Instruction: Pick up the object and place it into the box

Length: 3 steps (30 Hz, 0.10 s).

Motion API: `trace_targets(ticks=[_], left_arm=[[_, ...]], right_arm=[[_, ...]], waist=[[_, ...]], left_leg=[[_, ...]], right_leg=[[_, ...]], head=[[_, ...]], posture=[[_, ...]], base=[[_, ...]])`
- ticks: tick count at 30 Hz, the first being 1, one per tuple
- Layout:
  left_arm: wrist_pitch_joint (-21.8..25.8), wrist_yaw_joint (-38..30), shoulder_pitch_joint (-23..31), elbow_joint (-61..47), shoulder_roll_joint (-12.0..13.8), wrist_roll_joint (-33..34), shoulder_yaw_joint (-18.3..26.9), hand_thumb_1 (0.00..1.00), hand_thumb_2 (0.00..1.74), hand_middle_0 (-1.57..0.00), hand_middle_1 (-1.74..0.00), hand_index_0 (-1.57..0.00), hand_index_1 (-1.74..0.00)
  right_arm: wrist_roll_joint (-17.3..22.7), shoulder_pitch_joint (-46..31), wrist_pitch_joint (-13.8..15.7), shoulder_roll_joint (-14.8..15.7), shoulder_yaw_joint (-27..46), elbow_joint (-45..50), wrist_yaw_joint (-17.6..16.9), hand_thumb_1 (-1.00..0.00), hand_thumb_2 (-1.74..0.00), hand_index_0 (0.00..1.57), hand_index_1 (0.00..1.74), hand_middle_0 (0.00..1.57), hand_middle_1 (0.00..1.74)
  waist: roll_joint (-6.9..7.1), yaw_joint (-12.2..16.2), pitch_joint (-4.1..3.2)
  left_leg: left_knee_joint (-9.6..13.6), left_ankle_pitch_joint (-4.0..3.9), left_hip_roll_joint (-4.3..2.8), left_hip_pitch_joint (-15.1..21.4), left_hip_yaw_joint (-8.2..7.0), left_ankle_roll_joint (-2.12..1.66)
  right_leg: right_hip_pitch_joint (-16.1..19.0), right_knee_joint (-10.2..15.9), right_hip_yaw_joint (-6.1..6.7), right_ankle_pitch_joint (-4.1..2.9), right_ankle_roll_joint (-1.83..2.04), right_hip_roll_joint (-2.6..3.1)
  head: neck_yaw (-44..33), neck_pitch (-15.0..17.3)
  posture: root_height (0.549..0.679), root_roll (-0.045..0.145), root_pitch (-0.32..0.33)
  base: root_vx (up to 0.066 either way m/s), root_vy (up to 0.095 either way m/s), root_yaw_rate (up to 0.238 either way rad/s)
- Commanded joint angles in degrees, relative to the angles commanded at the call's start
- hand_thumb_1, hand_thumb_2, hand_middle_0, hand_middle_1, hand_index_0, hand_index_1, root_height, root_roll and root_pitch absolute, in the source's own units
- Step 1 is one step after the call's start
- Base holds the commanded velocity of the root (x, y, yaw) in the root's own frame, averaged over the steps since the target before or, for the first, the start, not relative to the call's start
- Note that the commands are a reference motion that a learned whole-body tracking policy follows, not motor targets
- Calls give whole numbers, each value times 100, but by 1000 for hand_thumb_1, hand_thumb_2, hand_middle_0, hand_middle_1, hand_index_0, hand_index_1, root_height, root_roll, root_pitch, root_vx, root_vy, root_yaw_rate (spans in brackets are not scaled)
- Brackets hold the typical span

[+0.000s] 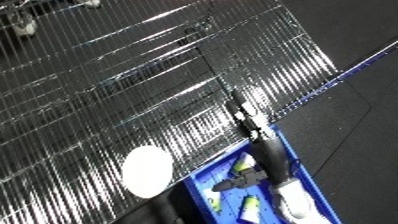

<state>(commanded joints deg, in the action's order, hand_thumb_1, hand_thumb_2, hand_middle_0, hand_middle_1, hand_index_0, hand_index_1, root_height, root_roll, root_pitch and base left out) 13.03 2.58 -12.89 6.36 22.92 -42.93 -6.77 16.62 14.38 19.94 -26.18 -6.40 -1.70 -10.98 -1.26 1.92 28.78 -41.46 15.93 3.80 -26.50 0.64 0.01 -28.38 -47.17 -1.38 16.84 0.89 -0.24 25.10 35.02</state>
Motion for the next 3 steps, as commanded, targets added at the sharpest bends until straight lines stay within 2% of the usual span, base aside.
trace_targets(ticks=[3], left_arm=[[-45, 46, 63, -23, 24, -2, 19, 1000, 1740, -1570, -1740, -1570, -1740]], right_arm=[[-71, 38, -37, 44, -44, -15, 64, 0, 0, 0, 0, 0, 0]], waist=[[8, -76, -7]], left_leg=[[-90, 14, 14, -36, 32, 11]], right_leg=[[-16, -92, -40, 26, 0, -18]], head=[[-164, 110]], posture=[[632, 75, 13]], base=[[55, -26, 124]])
